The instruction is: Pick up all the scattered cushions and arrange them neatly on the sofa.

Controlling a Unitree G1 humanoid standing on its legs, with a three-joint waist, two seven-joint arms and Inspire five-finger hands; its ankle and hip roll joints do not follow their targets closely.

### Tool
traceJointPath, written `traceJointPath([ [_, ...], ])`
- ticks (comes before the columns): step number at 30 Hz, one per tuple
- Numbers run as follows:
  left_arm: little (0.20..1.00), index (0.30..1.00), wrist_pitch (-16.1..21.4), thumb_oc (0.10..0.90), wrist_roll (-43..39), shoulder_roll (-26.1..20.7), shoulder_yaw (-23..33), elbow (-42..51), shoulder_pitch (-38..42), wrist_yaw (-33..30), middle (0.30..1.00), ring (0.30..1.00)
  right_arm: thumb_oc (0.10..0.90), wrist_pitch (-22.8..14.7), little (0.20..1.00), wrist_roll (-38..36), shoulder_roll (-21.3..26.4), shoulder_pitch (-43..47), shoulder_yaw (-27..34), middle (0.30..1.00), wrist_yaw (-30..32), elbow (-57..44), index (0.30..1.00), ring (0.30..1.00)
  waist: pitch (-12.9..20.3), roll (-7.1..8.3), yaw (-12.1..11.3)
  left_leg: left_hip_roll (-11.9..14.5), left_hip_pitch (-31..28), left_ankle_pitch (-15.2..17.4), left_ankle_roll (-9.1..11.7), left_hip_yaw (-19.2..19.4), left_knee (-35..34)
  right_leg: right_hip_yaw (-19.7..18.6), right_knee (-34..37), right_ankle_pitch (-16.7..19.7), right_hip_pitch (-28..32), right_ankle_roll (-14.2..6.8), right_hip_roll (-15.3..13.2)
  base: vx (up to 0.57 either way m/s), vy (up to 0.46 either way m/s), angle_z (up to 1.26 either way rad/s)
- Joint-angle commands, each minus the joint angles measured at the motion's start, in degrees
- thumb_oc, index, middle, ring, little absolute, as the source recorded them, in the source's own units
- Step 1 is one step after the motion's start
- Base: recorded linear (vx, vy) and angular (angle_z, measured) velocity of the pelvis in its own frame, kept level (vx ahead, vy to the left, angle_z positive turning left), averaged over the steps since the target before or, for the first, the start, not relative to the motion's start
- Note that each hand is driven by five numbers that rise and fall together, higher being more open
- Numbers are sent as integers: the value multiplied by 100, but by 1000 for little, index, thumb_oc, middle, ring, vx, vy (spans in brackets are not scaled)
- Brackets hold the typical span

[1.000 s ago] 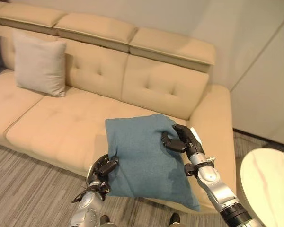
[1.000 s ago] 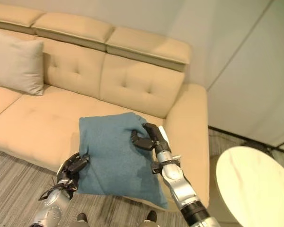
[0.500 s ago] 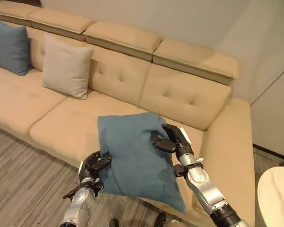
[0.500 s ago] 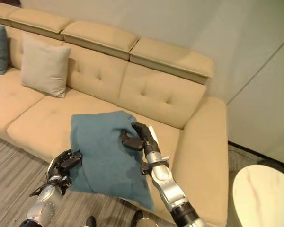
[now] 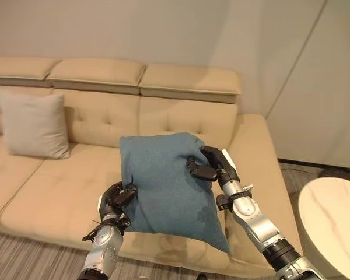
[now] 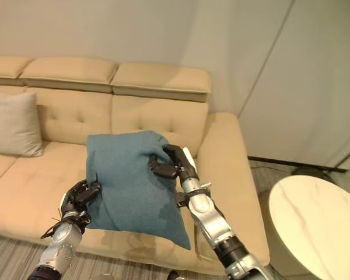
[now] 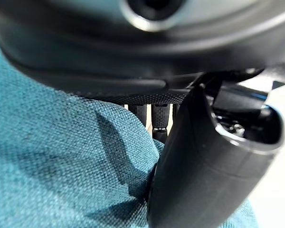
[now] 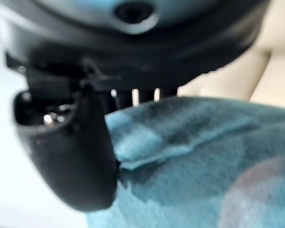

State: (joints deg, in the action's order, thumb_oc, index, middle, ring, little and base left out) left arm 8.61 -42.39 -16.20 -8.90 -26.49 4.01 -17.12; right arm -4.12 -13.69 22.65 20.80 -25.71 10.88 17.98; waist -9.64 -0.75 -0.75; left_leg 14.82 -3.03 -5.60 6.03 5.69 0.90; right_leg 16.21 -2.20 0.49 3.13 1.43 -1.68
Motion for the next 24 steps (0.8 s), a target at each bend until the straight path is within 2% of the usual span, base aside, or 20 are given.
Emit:
traceJointPath([
  [1,300,300,890,400,471,-176,-254,719,1678,300,300,300,400,-538,300,287,-478,1245,-531,300,-379,-425,300,300,387,44,-330,46,296,-259,273,-57,-314,223,131,-693,601,-421,-175,195,143,-42],
  [2,300,300,841,400,538,-287,-276,466,1973,286,300,300,400,-481,300,662,-225,1599,-546,300,-292,-254,300,300,425,-44,-318,89,216,-289,337,60,-534,248,208,-725,798,-481,-177,147,113,-10],
  [3,300,300,842,400,537,-286,-274,460,1983,287,300,300,400,-482,300,662,-225,1608,-546,300,-290,-249,300,300,410,-47,-318,90,205,-287,338,61,-535,248,216,-721,812,-481,-175,229,171,5],
  [5,300,300,866,400,755,-480,-383,268,2345,234,300,300,400,-451,300,1356,134,2169,-689,300,-139,222,300,300,474,-179,-385,-78,231,-294,464,-153,-590,207,463,-636,906,-563,-142,158,165,14],
  [8,300,300,878,400,971,-658,-471,136,2685,211,300,300,400,-404,300,1608,192,2591,-829,300,-22,596,300,300,526,-196,-449,-128,244,-243,489,-107,-590,187,614,-513,864,-616,-160,71,133,7],
  [10,300,300,941,400,1130,-883,-692,-373,3494,86,300,300,400,-370,300,1764,293,3530,-1082,300,128,1243,300,300,437,-229,-487,-231,406,-228,477,-128,-590,99,712,-362,624,-701,-192,-68,121,-1],
  [11,300,300,941,400,1129,-883,-692,-375,3497,87,300,300,400,-371,300,1764,293,3533,-1082,300,128,1244,300,300,436,-229,-487,-231,407,-228,477,-128,-590,98,712,-362,623,-701,-192,-136,78,-3],
  [14,300,300,1044,400,1134,-973,-931,-914,4572,-95,300,300,400,-318,300,2039,287,4567,-1365,300,387,1793,300,300,99,-309,-493,-307,889,-291,460,-157,-590,26,708,-181,35,-779,-271,-271,131,-1],
  [15,300,300,1164,400,1131,-957,-1160,-1258,5355,-275,300,300,400,-275,300,2200,312,5247,-1545,300,583,2081,300,300,-124,-360,-445,-369,1301,-338,448,-206,-590,-85,650,-45,-497,-836,-326,-397,196,-7],
  [16,300,300,1226,400,1165,-943,-1274,-1471,5768,-324,300,300,400,-275,300,2132,298,5593,-1603,300,689,2287,300,300,-166,-358,-412,-404,1569,-387,441,-217,-590,-124,597,46,-818,-863,-354,-286,155,-1],
  [17,300,300,1226,400,1164,-943,-1274,-1472,5770,-323,300,300,400,-275,300,2131,298,5594,-1604,300,689,2288,300,300,-157,-358,-411,-404,1581,-389,441,-219,-590,-123,595,46,-829,-862,-354,-123,115,7],
  [18,300,300,1318,400,1205,-934,-1381,-1692,6137,-425,300,300,400,-312,300,2052,186,5891,-1612,300,806,2534,300,300,-215,-326,-391,-447,1787,-412,424,-222,-590,-167,553,156,-1092,-915,-413,-35,63,15],
  [24,300,300,1319,400,1204,-934,-1382,-1693,6136,-424,300,300,400,-313,300,2052,184,5889,-1612,300,806,2536,300,300,-223,-323,-395,-447,1767,-397,426,-215,-590,-172,547,141,-1078,-917,-415,-5,10,2],
])
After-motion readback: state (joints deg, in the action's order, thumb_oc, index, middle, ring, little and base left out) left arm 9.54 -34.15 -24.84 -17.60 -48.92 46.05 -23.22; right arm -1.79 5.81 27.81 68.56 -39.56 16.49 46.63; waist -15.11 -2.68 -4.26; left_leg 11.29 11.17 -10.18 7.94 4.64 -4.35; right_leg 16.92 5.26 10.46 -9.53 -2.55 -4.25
